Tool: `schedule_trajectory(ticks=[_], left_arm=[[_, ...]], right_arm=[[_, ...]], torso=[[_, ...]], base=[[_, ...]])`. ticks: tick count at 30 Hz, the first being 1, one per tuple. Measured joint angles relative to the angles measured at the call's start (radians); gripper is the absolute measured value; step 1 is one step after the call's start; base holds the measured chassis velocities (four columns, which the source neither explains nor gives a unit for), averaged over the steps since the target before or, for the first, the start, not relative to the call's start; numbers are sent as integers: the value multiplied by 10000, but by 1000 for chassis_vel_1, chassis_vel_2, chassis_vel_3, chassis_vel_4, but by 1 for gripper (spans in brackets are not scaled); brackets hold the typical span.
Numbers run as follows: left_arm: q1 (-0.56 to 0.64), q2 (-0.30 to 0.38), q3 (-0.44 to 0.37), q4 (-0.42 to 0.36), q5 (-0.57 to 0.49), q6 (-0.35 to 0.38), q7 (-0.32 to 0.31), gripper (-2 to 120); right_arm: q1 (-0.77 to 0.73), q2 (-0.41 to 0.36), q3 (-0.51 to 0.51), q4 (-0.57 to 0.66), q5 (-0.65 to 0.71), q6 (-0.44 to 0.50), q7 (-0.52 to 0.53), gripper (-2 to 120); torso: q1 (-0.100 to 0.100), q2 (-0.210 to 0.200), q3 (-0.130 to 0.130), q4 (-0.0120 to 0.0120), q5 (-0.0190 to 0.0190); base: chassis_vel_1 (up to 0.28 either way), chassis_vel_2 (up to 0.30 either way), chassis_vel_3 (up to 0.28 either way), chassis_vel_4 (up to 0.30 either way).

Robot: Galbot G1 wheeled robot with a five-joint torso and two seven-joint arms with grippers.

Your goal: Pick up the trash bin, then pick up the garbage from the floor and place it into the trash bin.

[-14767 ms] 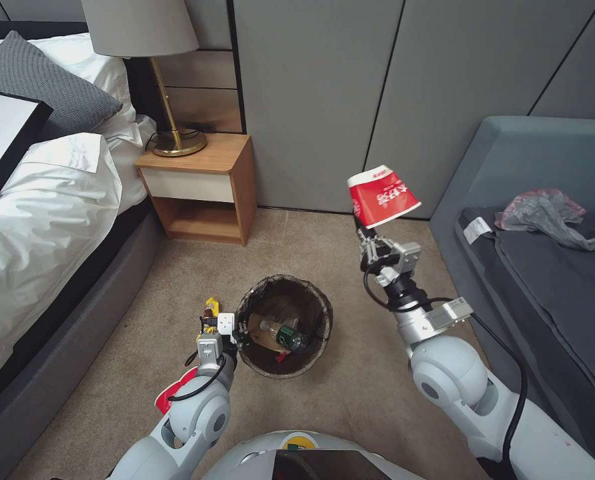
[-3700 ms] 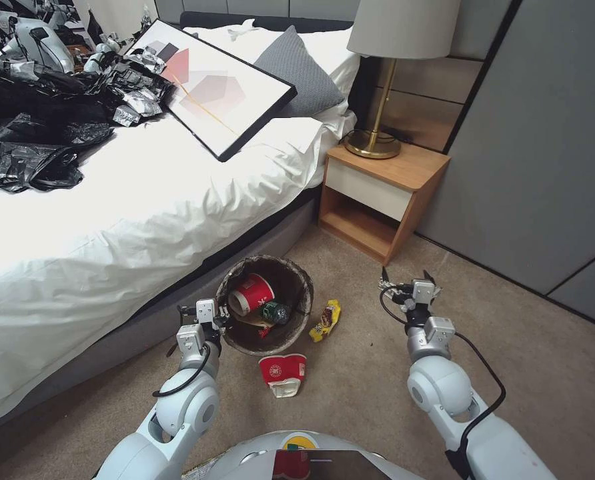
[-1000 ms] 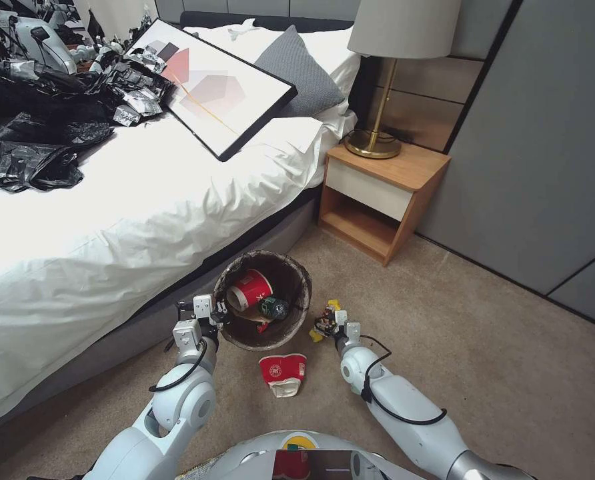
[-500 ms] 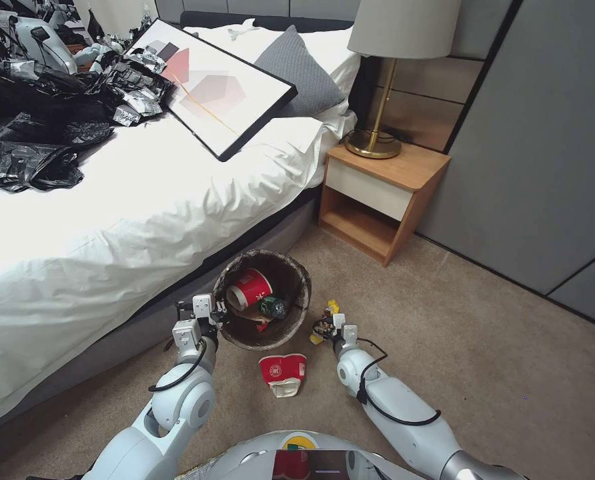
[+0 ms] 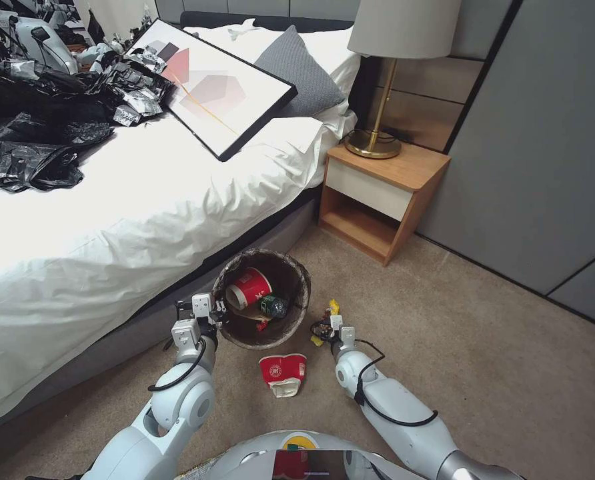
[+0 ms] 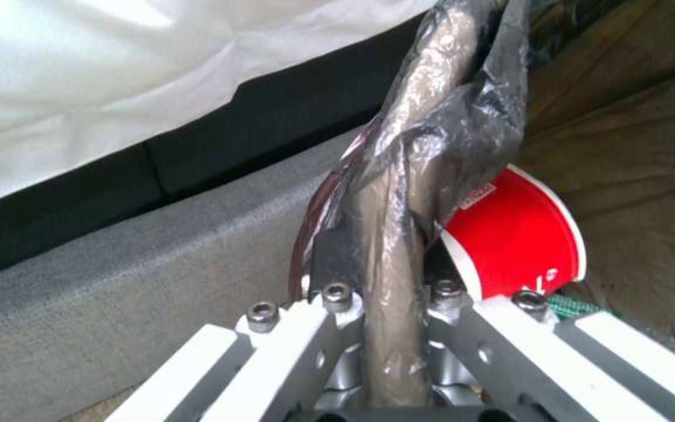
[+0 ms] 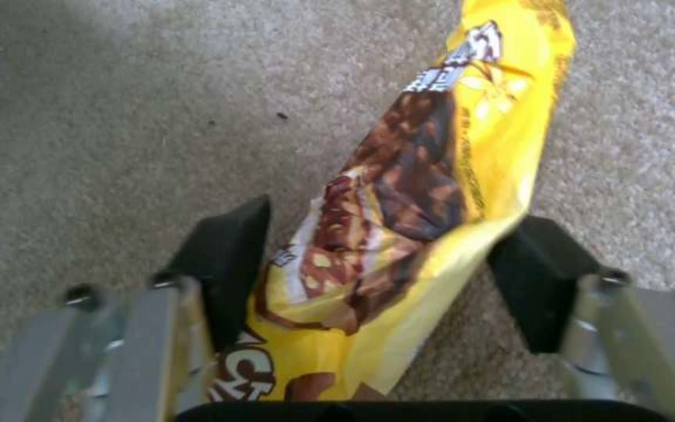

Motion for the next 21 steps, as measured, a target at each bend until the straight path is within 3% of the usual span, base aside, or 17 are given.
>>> schedule_trajectory(ticks=[7,11,16,21], left_arm=[[-30,-9,-5,-8,-23,-5,-34,0],[-48,-6,-5,-8,-32,-6,-42,0],[-81,0,26,2,-56,-7,-61,0],[-79,10,51,3,-62,-7,-69,0]], right_arm=[[46,57,-49,-51,-90,62,-8,32],[61,52,-50,-53,-84,62,30,23],[32,-8,30,70,-77,108,155,0],[-31,-80,189,301,-96,179,310,0]], torso=[[0,0,0,0,0],[0,0,0,0,1],[0,0,0,0,1],[0,0,0,0,1]], base=[[0,0,0,0],[0,0,0,0],[0,0,0,0],[0,0,0,0]])
